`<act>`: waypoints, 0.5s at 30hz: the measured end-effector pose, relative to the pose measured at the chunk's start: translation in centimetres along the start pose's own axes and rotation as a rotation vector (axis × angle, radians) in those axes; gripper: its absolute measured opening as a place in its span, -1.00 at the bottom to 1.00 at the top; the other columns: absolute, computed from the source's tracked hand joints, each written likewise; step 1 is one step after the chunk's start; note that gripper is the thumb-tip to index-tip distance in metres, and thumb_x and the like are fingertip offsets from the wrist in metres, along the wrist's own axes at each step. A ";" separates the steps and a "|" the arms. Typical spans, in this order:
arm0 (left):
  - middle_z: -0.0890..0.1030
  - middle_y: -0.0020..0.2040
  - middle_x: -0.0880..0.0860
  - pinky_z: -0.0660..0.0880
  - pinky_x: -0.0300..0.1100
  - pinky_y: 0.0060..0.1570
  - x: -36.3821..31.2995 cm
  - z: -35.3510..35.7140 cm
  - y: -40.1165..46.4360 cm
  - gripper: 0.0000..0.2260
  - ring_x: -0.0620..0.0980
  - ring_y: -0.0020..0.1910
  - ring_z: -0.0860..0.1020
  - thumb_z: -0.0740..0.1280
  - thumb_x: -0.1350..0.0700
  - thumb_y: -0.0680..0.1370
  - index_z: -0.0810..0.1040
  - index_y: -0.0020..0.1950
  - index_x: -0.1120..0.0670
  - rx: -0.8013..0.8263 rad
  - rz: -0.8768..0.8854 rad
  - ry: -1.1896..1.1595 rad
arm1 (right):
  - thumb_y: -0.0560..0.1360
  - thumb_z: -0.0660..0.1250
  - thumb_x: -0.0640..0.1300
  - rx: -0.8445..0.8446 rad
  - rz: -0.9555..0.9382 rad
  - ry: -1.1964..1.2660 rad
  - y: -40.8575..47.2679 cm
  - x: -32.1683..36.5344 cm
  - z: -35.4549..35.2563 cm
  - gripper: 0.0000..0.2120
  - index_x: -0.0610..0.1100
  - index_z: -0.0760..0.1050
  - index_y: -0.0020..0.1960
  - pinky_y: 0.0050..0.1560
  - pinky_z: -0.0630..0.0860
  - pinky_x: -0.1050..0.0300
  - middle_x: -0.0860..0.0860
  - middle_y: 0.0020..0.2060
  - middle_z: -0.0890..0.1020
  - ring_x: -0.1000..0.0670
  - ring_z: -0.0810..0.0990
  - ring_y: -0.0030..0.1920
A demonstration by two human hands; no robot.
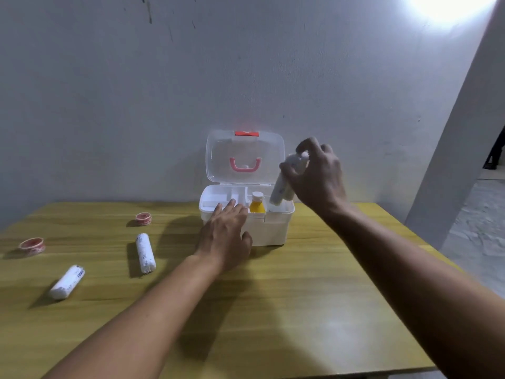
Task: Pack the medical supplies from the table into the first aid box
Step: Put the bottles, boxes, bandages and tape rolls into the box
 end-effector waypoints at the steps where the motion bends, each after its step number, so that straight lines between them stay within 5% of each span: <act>1: 0.44 0.40 0.09 -0.02 -0.07 0.49 0.0 -0.1 0.0 -0.59 0.06 0.51 0.20 0.24 0.18 0.47 0.39 0.33 0.18 -0.002 0.006 0.007 | 0.43 0.41 -0.01 -0.007 -0.016 -0.002 -0.3 0.0 0.8 -0.66 -0.13 0.46 0.13 -0.15 0.47 0.02 -0.17 0.01 0.52 -0.11 0.46 -0.18; 8: 0.33 0.48 0.07 -0.05 -0.12 0.49 0.1 -0.7 0.3 -0.50 0.02 0.53 0.12 0.24 0.13 0.48 0.29 0.42 0.14 0.058 0.023 0.057 | 0.47 0.38 -0.07 0.069 -0.098 -0.100 -2.8 -1.0 5.0 -0.68 -0.19 0.41 0.12 -0.24 0.55 -0.01 -0.20 -0.02 0.48 -0.23 0.57 -0.21; 15: 0.27 0.51 0.07 -0.08 -0.12 0.49 0.3 -0.4 0.3 -0.44 0.02 0.53 0.11 0.21 0.14 0.47 0.22 0.48 0.14 0.083 0.026 0.075 | 0.54 0.20 0.12 0.264 -0.013 -0.288 -4.2 -2.7 6.4 -0.73 -0.03 0.51 0.08 0.03 0.40 -0.04 -0.07 -0.01 0.61 -0.17 0.57 -0.01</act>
Point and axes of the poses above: each hand's wrist, its own y-axis towards the middle knuckle, its own z-axis out of the palm, x = y × z, the point moved 3 cm from there along y, towards the middle knuckle
